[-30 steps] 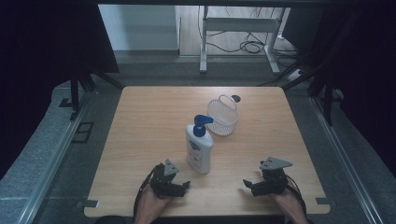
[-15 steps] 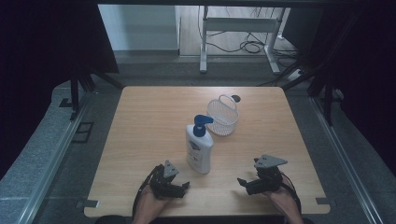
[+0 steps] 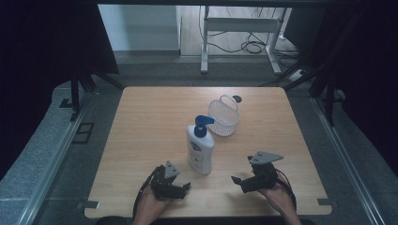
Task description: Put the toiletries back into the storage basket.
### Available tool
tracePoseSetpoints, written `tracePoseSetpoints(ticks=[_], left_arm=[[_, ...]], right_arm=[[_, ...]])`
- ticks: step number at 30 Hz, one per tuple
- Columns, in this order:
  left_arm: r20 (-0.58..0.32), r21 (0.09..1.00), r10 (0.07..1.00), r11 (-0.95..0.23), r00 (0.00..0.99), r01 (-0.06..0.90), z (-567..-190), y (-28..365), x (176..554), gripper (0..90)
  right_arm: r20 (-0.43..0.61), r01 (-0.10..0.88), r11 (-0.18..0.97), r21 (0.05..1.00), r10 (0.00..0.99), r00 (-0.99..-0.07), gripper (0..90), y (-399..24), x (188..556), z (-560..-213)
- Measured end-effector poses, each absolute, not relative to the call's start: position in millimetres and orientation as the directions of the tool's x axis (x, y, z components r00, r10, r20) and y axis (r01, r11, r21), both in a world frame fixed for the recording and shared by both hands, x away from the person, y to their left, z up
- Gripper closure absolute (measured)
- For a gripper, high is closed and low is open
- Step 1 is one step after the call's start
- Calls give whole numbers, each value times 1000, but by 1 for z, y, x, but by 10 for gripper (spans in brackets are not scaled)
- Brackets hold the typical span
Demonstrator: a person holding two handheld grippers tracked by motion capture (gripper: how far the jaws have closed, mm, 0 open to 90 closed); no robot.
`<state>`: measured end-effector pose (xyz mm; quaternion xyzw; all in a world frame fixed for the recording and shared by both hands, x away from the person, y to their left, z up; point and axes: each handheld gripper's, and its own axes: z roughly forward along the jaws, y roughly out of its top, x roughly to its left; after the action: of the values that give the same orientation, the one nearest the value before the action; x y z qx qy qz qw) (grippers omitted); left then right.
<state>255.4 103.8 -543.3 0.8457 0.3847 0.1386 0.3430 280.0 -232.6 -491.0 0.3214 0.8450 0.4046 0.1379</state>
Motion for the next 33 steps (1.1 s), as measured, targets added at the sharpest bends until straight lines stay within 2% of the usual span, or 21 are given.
tracePoseSetpoints(ticks=[25, 33], left_arm=[[-25, 687, 744, -472, 667, 553, -543, 104, 256, 120], [-26, 686, 744, -472, 667, 553, -543, 104, 256, 120]], right_arm=[[40, 367, 486, 793, 560, -828, 0, -182, 293, -466], [56, 376, 482, 791, 555, -830, 0, -166, 299, -457]])
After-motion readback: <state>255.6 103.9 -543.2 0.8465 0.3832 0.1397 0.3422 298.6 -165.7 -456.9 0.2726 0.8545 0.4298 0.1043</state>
